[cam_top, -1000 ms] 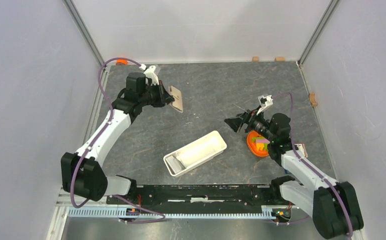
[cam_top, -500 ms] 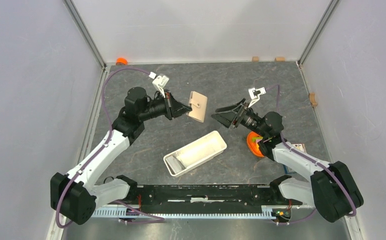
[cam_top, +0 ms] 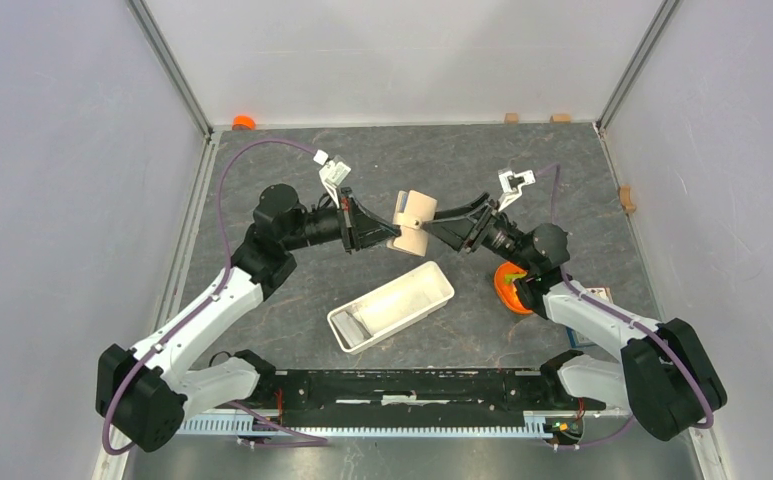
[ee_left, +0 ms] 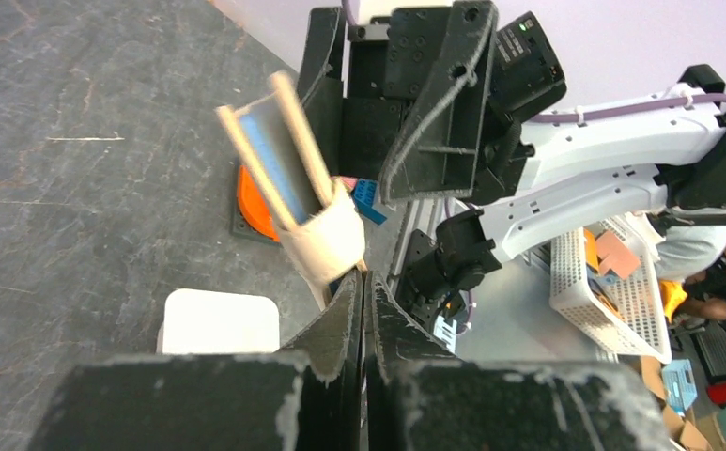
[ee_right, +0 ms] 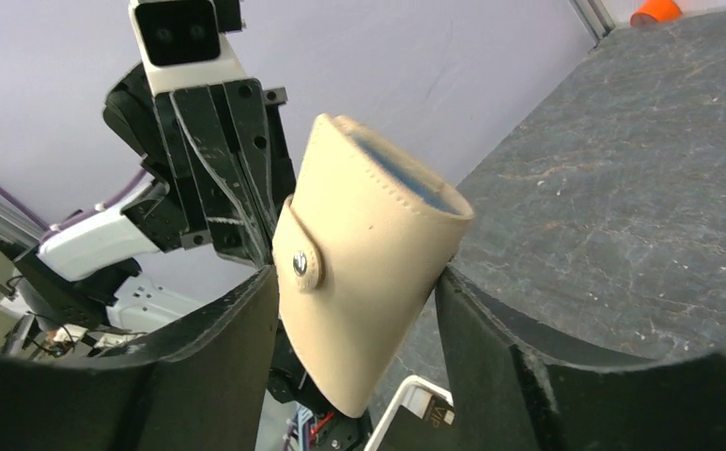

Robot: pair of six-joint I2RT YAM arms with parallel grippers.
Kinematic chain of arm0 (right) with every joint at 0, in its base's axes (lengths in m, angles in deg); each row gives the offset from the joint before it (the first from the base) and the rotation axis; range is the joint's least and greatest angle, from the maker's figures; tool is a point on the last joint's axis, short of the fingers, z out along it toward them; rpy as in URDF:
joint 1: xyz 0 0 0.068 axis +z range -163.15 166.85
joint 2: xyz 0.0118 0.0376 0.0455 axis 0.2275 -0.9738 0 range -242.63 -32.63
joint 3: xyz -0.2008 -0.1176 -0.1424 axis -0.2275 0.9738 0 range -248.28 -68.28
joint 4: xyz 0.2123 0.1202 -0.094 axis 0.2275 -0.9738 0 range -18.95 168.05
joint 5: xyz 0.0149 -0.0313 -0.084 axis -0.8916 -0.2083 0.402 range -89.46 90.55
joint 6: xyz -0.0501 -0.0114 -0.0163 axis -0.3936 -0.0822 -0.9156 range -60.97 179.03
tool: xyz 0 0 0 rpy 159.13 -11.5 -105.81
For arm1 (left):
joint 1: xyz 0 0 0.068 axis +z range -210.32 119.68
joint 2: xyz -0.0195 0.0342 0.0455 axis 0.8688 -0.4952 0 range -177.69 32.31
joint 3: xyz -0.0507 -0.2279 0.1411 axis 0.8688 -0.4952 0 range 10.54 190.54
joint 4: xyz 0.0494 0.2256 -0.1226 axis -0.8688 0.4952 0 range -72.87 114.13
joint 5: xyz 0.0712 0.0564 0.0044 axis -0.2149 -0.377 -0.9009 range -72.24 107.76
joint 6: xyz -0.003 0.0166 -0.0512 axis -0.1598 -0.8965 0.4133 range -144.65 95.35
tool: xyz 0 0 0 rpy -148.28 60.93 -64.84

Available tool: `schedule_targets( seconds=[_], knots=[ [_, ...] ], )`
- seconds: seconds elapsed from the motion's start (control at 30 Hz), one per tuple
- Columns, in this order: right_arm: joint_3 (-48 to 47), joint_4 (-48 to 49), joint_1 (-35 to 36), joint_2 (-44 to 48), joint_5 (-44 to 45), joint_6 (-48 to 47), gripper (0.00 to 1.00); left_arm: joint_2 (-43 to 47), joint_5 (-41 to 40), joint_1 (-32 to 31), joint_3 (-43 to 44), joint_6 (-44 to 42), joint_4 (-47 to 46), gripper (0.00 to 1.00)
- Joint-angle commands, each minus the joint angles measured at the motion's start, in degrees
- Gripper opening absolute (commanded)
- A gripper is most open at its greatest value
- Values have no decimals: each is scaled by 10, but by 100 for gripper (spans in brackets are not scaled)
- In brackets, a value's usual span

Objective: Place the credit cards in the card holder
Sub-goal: Open the card holder at the center of the board.

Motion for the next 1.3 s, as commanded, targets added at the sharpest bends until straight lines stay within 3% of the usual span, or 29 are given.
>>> schedule_targets(
  seconds=[0.0, 0.2, 0.3, 0.37, 0.47, 0.63, 0.77, 0.93, 0.97, 1.03, 1.1, 1.27],
  knots=[
    [-16, 91, 2, 8, -9, 21, 60, -10, 2, -6, 9, 3, -8, 2],
    [-5, 134, 2, 12, -6, 31, 38, -11, -19, -6, 9, -6, 8, 2],
    [1, 153, 2, 13, -15, 32, 40, -10, -24, -6, 11, -12, 15, 2],
    [3, 150, 2, 15, -16, 23, 51, -8, -7, -6, 12, -13, 8, 2],
    [6, 145, 2, 13, -17, 17, 59, 2, 27, -6, 2, 5, -38, 2],
    [6, 174, 2, 5, -29, 25, 56, 16, 44, -6, -6, 16, -68, 2],
    [7, 233, 2, 4, -43, 39, 42, 11, 44, -6, -3, 16, -62, 2],
    [6, 256, 3, 13, -53, 33, 4, 5, 4, -7, 17, -26, 14, 4],
    [6, 236, 2, 17, -52, 20, 0, 5, -11, -6, 23, -37, 35, 14],
    [3, 155, 2, 31, -38, -22, 0, 5, -39, -7, 40, -72, 89, 43],
    [-9, 26, 2, 51, -8, -83, 0, 16, -82, -11, 59, -128, 147, 62],
    [-78, -281, 3, 71, 69, -204, 0, 73, -224, -43, 63, -252, 224, 65]
  ],
)
